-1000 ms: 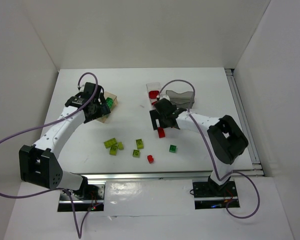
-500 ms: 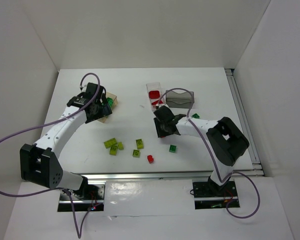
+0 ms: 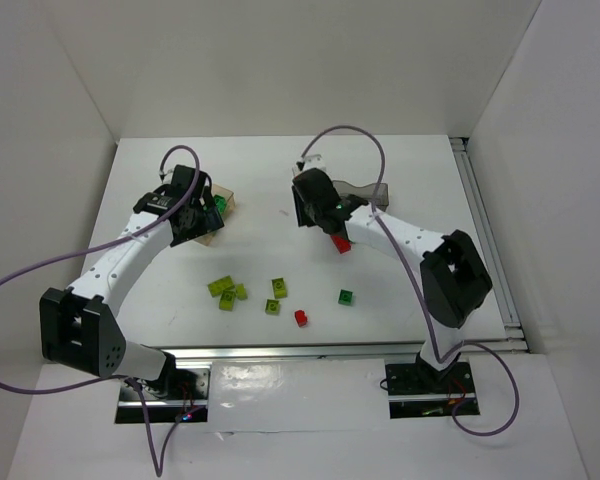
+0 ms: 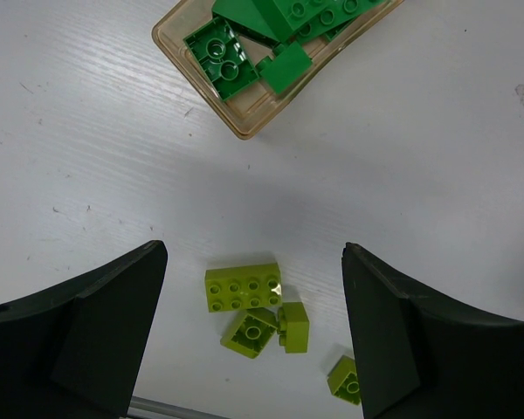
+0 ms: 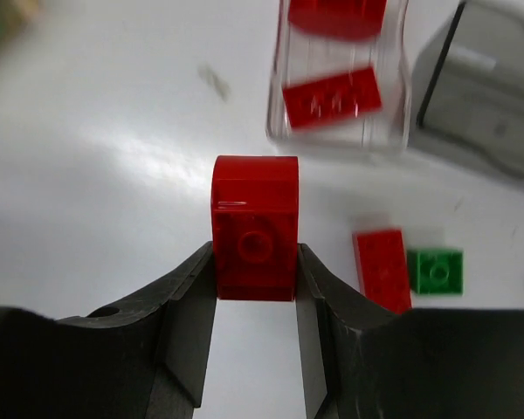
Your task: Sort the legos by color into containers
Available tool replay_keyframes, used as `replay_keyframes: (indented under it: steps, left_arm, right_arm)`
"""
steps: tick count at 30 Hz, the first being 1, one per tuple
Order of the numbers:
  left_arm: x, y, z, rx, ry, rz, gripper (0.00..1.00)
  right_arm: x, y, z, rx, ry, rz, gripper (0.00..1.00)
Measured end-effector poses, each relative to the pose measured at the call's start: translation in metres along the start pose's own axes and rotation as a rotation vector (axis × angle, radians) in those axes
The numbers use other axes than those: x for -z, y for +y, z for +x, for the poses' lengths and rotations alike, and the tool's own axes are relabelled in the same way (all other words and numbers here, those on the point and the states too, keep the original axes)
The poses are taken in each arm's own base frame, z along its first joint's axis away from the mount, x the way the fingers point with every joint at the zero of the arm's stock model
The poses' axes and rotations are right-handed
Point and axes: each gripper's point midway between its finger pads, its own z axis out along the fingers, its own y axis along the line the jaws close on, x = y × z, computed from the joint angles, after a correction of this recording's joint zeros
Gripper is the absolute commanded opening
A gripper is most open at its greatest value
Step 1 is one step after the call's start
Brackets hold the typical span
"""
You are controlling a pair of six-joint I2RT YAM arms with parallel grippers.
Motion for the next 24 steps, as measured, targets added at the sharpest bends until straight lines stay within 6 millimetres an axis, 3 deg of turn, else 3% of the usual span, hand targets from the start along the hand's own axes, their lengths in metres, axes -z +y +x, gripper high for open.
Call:
replay_keyframes:
  steps: [4,8,15,22,24]
  left_arm:
    - [0.001,0.0,-0.001,-0.001,-0.003,0.002,0.91]
    - [0.001,0.001,-0.002,0.0,-0.006,0.003,0.91]
    - [0.001,0.006,-0.005,0.012,-0.01,-0.006,0.91]
    - [-0.007,0.005,0.0,0.006,0.017,-0.012,0.91]
    - [-0.011,0.004,0.002,0.003,0.029,-0.018,0.91]
  right_arm:
    - [-0.013,0.006,-0.058,-0.012,-0.11,0.013,0.3]
    - [-0.048,-0.003,-0.092,-0.026,-0.154,0.068,0.3]
    - [-0.11,-0.031,-0.102,-0.045,-0.135,0.149,0.32]
    - [-0.134,-0.039,-0.112,-0.058,-0.152,0.173,0.34]
    - [-0.137,-0.038,-0.116,-0.059,-0.161,0.173,0.4]
